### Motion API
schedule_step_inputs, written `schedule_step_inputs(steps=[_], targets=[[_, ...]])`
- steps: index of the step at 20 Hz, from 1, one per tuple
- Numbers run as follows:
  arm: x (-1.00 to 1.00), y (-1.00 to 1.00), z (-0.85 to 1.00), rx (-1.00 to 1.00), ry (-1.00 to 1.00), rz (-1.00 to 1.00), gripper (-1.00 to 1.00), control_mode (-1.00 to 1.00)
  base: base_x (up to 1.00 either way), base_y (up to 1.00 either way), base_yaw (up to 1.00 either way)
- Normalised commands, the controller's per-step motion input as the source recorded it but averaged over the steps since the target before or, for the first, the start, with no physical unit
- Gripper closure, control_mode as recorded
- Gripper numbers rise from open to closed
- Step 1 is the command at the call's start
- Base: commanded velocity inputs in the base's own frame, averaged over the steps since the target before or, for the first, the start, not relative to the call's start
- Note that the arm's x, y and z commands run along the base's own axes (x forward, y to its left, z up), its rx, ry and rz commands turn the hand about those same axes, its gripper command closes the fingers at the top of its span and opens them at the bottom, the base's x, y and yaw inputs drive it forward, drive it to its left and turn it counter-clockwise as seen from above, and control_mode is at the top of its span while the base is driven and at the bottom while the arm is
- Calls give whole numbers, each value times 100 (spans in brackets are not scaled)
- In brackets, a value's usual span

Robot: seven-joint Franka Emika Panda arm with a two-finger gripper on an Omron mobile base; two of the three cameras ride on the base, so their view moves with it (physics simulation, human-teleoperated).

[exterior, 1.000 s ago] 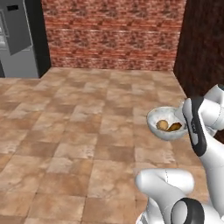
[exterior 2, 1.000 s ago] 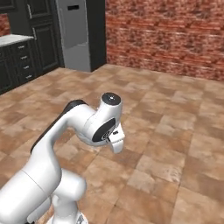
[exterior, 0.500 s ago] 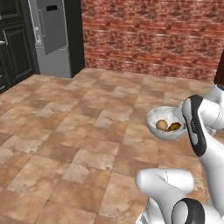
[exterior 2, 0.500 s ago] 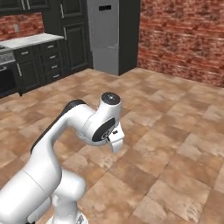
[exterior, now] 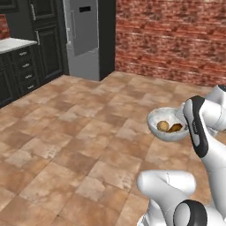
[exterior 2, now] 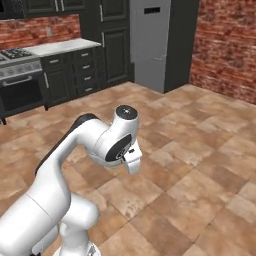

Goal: Pick the chicken drumstick and onion from their plates and place them in the bowl. Then put the bowl in the fridge.

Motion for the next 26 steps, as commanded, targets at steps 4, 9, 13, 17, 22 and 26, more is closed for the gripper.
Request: schedule_step_inputs(steps=[4, 9, 13, 17, 22, 26], targets=[[0, 0, 0, 0, 0, 0, 100, 100, 89, 1, 33], [0, 0, 0, 0, 0, 0, 100, 100, 93, 2, 28], [0, 0, 0, 0, 0, 0, 100, 100, 94, 5, 23], [0, 0, 0, 0, 0, 0, 100, 100, 94, 7, 17], [0, 0, 0, 0, 0, 0, 100, 100, 94, 6, 7], [0, 0, 0, 0, 0, 0, 100, 100, 94, 7, 6]])
